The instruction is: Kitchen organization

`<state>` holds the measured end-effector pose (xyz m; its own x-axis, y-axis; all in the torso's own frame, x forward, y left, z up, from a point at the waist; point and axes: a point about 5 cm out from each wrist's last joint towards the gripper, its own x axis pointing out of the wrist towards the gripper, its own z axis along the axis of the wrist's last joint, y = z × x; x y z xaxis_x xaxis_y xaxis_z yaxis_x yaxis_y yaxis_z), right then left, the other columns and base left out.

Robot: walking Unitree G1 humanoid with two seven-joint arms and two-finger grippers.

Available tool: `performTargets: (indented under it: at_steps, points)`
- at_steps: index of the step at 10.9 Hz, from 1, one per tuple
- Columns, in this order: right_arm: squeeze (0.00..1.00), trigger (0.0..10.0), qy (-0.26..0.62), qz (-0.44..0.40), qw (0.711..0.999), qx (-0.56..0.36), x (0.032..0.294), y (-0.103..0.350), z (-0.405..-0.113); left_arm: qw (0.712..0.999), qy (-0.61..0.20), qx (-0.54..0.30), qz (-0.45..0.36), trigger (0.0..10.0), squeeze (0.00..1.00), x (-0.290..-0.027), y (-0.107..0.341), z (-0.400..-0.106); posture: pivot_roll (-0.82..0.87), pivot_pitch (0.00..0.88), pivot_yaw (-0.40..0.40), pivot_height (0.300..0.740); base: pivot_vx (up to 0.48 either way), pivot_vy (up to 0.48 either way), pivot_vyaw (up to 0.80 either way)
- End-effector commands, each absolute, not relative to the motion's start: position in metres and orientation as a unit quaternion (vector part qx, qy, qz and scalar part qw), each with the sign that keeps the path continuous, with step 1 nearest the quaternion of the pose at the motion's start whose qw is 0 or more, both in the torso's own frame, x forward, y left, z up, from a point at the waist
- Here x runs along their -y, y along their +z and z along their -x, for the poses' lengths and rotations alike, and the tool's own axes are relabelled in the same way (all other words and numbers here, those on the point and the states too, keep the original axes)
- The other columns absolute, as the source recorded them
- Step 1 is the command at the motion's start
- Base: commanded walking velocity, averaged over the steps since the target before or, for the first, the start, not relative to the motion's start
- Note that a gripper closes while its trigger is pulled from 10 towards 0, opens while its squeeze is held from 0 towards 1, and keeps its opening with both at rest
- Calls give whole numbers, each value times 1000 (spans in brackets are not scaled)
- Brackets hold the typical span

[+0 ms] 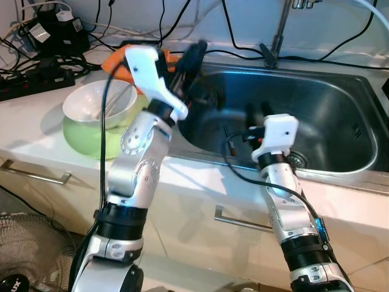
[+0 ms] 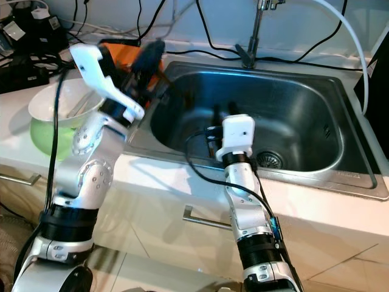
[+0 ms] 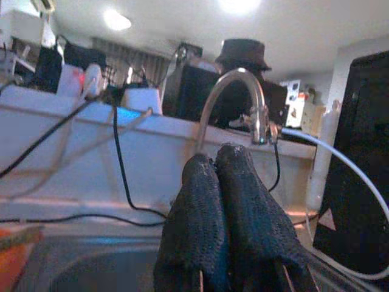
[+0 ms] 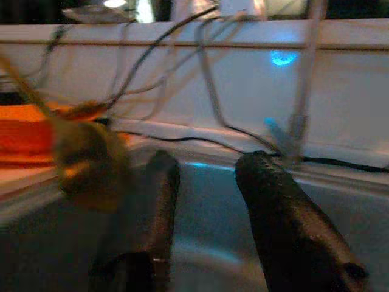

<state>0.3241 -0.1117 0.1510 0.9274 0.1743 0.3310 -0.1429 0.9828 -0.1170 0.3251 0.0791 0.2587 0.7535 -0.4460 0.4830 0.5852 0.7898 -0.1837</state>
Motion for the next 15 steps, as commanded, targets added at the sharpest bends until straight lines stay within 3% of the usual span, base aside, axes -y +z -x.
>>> performTargets:
  at_steps: [1,6,7,12,15]
  points:
    - [1000,10000,124,42,972,194,102,168,-328,921,-282,206,172,10000,0,-82,257,-325,1,15,53,740,0,0,0]
    - [1000,10000,223,6,953,204,75,183,-321,923,-292,178,177,10000,0,-79,246,-324,4,0,41,740,0,0,0]
    - [0,10000,225,7,954,200,77,184,-321,922,-287,175,193,10000,0,-81,246,-324,0,0,41,740,0,0,0]
    - [0,10000,260,8,948,182,67,177,-315,920,-306,166,182,10000,0,-75,243,-321,-2,6,51,740,0,0,0]
    - [0,10000,285,9,942,175,63,173,-311,928,-274,173,185,10000,0,-85,245,-328,-2,16,57,740,0,0,0]
